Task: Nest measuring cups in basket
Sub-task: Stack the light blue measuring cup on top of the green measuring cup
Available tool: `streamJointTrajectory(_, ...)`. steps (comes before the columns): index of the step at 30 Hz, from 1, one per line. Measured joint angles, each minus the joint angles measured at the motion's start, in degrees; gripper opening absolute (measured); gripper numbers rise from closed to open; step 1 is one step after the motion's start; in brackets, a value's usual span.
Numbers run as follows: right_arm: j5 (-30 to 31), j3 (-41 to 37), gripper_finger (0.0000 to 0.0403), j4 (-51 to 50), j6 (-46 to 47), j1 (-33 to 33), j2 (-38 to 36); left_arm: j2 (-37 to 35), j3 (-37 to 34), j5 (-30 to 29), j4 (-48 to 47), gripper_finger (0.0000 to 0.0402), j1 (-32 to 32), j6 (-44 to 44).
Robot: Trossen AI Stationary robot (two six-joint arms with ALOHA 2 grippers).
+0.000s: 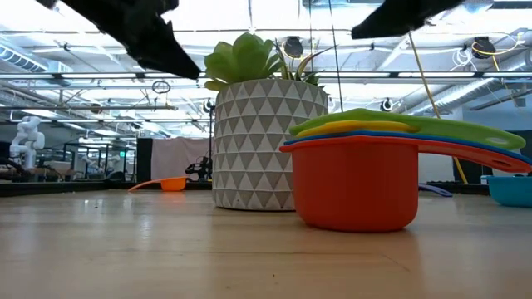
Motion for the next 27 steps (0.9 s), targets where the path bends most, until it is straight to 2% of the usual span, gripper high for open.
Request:
streamJointTrajectory(2, 0.09, 0.02, 0.0132, 0.22, -1.86, -2.29, -0.05, -0.72, -0.78, 1.92, 2.37, 0.0122, 4.02, 1.95)
streamJointTrajectory(9, 1.34, 0.00, 0.0132, -3.28, -2.60, -12.16, -0.09, -1.21, -1.02, 4.31, 1.53, 0.0122, 18.37, 3.89)
streamJointTrajectory(14, 1.19, 0.00, 0.0132, -3.63, -2.75, -18.20, -0.09, -1.17, -1.02, 7.18, -1.03, 0.0122, 29.55, -0.49)
streamJointTrajectory(17, 1.09, 0.00, 0.0132, -3.67, -3.03, -21.80, -0.11, -1.17, -1.02, 11.01, -1.73, 0.0122, 35.03, -1.32)
streamJointTrajectory(21, -2.14, -0.01, 0.0132, -3.68, -3.45, -27.31, -0.10, -0.66, -1.02, 16.79, -1.67, 0.0122, 40.89, -1.23)
streamJointTrajectory(27, -9.58, 0.00, 0.0132, -3.45, -1.70, -38.00, 0.74, 3.18, -0.96, 24.77, -2.07, 0.0122, 46.36, 2.23)
